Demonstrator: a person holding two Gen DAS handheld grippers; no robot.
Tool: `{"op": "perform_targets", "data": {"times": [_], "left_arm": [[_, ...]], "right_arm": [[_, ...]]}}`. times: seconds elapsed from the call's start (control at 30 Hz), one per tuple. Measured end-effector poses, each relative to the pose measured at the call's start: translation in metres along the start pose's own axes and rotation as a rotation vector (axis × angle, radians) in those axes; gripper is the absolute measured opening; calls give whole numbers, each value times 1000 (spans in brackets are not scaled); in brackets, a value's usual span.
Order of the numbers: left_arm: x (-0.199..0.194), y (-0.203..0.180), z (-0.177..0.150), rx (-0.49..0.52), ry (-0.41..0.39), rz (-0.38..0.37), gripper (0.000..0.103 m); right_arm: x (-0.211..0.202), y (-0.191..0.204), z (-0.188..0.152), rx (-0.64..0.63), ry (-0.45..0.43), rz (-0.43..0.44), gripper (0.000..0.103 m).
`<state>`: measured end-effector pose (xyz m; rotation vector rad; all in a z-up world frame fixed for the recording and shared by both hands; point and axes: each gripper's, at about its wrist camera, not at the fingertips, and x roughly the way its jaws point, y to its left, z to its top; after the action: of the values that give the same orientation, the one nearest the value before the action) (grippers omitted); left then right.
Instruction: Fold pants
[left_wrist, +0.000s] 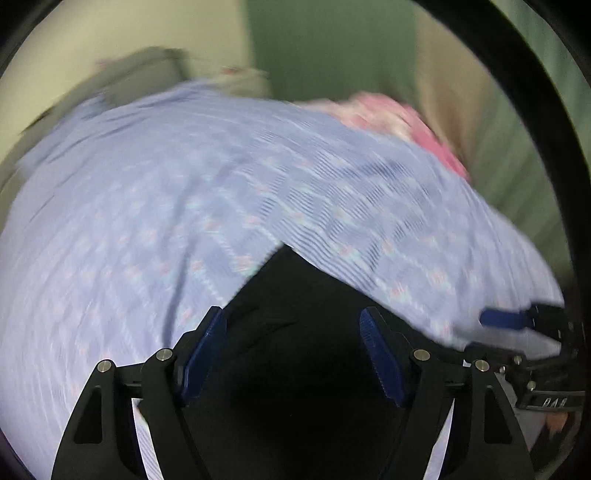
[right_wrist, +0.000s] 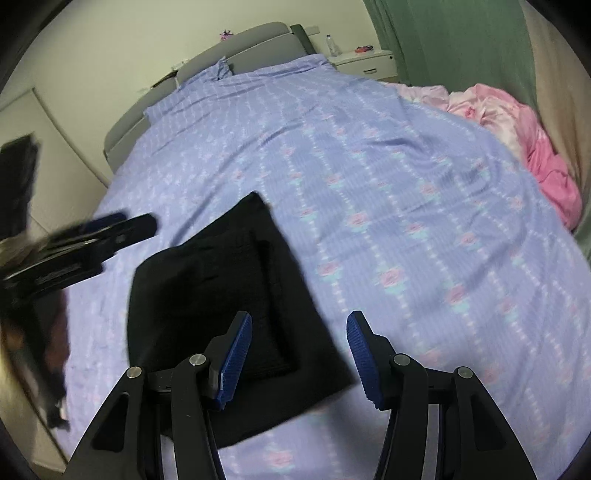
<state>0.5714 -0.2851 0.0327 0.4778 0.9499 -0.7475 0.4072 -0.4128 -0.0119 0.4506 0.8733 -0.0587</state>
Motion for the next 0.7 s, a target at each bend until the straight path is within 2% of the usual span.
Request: {"op": "perform_targets", "data": {"times": [0.03,0.17,0.23,0.37,0.47,0.57,0.63,0.7], "left_arm": [[11,2,6,55,42,-68,74],[49,3,22,199,158,-170,73],[71,4,26,234,219,-229,73],[108,5,25,283,324,-296,69],[129,9,22,282,359,-333,69],[140,16,20,226,385,-405,68],[148,19,18,176,400,-450,65],[151,23,15,127,407,-488,57]], "right_arm": [[4,3,-3,21,5,11,55],[21,14,-21,169,18,36,55],[29,16,-29,252,20,22,55],[44,16,-46,422,21,-2,55],[55,11,-55,546,22,-5,55],[64,6,-59,615,18,-18,55],[70,3,-61,654,22,-13,59],[74,0,-63,683,24,5,60]]}}
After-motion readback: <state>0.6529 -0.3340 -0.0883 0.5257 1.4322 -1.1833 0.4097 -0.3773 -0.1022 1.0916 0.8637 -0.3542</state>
